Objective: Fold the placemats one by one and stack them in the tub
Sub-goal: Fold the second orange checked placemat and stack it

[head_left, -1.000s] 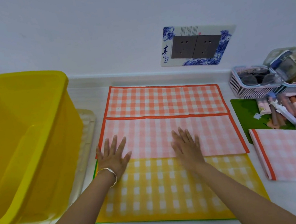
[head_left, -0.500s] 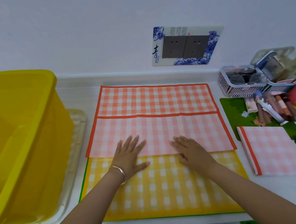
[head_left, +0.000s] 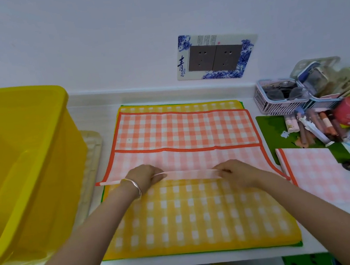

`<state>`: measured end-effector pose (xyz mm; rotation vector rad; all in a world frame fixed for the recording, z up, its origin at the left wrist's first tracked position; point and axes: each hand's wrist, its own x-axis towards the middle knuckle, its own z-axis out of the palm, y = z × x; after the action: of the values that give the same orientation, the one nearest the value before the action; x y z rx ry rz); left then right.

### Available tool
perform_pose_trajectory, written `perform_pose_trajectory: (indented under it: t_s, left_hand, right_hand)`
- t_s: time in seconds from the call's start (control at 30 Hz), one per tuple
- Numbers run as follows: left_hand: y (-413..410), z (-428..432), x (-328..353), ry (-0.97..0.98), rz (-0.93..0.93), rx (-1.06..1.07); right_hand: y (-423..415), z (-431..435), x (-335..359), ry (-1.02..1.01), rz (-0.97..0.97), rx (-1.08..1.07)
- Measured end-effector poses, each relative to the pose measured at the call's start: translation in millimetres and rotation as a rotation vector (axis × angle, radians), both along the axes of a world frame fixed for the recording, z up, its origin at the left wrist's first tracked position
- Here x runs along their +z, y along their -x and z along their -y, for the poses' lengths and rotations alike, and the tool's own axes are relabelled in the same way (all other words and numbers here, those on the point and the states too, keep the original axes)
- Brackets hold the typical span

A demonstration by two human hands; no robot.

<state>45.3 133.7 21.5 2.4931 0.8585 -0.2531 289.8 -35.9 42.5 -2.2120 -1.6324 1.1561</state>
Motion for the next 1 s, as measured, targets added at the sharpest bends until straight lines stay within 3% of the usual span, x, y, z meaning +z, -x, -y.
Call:
perform_pose_trajectory:
  t_s: [0.13,0.3,0.43,0.57,0.63,0.73,1.0]
  left_hand:
    - [0,-14,20,0.26,0.043,0.035]
    - [-6,-29,42,0.316,0.038,0.006]
    - [-16,-41,64,0.156,0.112,0.069]
    - [-30,-43,75,-0.298,0.084,0.112]
    - [-35,-41,65,-0.425,0.206,0.11]
    - [-43,-30,44,-0.524,0.338,0.098]
    - [-57,5,-26,-0.446,0.1,0.101]
  right_hand:
    - [-8,-5,27,0.186,-0.155,0.067]
    - [-20,-12,47,0.21,-0.239,0.054]
    - [-33,-30,60,0.105,-0.201,-0.026]
    - [-47,-57,66,-0.092,-0.071,-0.103]
    - [-53,-71,64,-0.157,-0.062,-0.13]
    - [-58,-90,54,-0.204,-0.043,-0.137]
    - [-69,-128,6,-0.305,0.151,-0.228]
